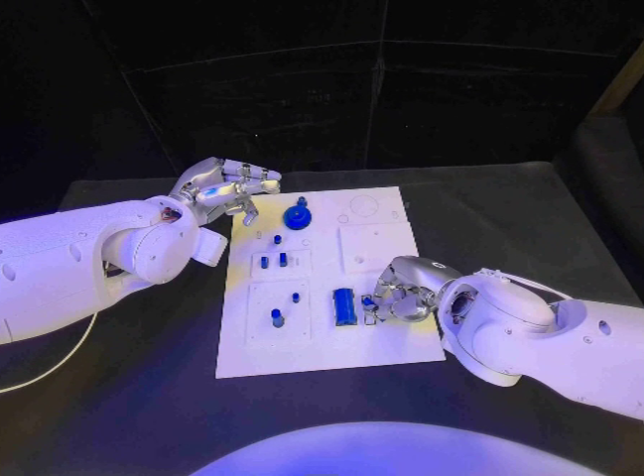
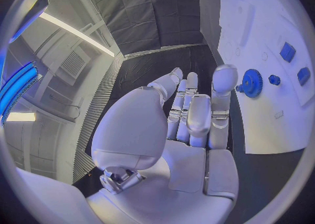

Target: Assemble the parts on the task board

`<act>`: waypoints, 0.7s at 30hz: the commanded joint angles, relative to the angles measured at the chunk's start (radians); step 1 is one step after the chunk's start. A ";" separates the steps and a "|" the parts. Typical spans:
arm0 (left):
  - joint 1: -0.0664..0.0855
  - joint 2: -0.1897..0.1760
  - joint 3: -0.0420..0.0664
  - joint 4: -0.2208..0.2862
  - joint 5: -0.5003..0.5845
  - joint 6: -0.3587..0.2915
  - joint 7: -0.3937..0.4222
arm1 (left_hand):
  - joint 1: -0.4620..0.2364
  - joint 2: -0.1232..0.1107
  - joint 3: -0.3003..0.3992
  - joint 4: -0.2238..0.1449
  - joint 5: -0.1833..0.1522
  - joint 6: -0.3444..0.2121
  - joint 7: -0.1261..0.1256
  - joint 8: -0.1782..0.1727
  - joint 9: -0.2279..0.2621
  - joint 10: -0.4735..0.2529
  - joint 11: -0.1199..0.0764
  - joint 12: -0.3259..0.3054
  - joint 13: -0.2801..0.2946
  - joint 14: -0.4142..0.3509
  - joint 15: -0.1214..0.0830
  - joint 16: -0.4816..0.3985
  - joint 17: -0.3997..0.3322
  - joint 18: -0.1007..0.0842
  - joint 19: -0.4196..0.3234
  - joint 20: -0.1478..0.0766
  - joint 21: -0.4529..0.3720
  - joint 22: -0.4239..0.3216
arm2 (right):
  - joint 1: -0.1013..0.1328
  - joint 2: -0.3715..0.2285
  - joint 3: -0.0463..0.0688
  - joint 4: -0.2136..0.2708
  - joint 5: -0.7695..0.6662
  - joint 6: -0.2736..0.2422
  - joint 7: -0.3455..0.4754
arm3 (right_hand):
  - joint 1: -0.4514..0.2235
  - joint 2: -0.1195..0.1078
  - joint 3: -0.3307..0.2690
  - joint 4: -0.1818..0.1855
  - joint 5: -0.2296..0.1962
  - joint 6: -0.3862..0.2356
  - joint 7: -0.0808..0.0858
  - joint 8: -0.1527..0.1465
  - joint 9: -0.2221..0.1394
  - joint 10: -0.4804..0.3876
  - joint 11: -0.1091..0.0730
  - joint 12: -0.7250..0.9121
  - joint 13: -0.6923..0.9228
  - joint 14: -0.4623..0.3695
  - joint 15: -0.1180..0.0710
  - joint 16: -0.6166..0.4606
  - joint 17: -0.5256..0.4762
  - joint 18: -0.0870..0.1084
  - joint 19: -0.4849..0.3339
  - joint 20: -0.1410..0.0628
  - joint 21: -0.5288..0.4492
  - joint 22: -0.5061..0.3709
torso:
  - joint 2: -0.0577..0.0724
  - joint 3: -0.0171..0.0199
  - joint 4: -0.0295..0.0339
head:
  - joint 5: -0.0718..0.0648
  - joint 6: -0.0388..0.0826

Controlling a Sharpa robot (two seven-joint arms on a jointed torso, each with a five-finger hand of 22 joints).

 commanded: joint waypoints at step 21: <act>0.001 -0.002 0.001 0.004 0.003 0.014 0.002 | -0.003 0.006 -0.008 0.000 0.002 -0.009 -0.002 0.004 -0.001 -0.005 0.000 0.008 0.002 -0.005 0.001 -0.004 -0.002 0.019 -0.006 0.000 -0.008 -0.002 | -0.001 0.008 -0.002 -0.006 -0.014 0.027 -0.005 | -0.076 0.006 0.005 0.034 0.024 0.025 -0.011 0.030 0.022 0.053 -0.010 0.076 0.059 0.075 -0.015 0.014 0.128 -0.013 0.016 -0.015 0.019 0.039 | 0.000 0.0003 0.0001 | 0.002 -0.004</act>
